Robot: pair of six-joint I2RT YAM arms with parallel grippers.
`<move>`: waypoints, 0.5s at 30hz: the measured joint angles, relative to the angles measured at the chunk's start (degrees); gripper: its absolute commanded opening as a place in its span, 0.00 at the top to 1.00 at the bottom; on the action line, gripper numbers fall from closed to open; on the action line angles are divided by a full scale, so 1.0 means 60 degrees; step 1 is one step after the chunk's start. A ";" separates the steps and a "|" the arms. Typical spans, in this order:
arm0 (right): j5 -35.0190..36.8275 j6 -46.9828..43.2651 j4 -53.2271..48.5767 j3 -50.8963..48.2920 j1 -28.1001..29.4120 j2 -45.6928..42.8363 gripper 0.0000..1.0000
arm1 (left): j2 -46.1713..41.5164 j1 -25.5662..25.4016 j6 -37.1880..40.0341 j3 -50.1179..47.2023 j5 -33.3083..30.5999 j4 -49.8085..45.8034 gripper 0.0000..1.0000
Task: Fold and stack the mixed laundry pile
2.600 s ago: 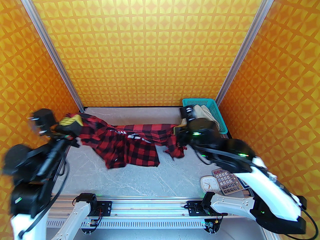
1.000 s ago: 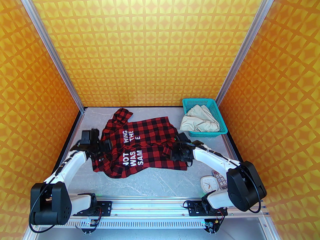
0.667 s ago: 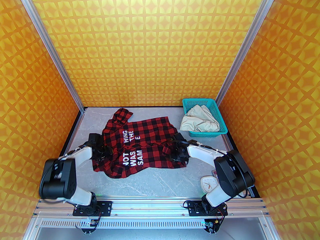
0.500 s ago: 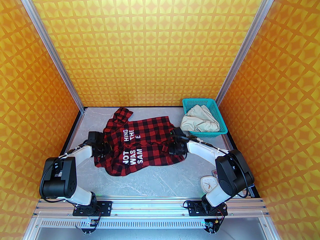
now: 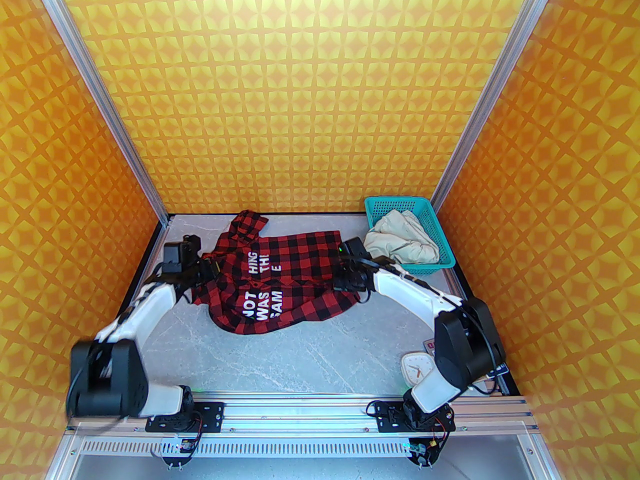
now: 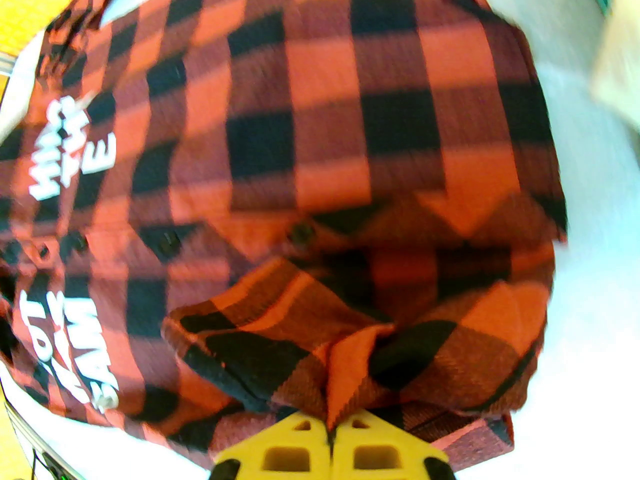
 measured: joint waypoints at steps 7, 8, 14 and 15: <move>-0.0015 -0.0240 -0.0769 -0.0076 -0.0004 -0.3814 1.00 | -0.4069 -0.0069 0.0798 0.1381 0.0368 -0.1526 1.00; -0.0007 -0.0331 -0.0980 0.0168 -0.0004 -0.4473 1.00 | -0.4360 -0.0087 0.0911 0.1912 0.0444 -0.1770 1.00; 0.0397 -0.0998 -0.2557 0.3348 -0.0004 -0.5854 1.00 | -0.4222 -0.0127 0.1657 0.6645 0.0772 -0.3730 1.00; 0.0488 -0.1115 -0.2732 0.4014 -0.0004 -0.5617 1.00 | -0.3778 -0.0127 0.1814 0.7515 0.0809 -0.3993 1.00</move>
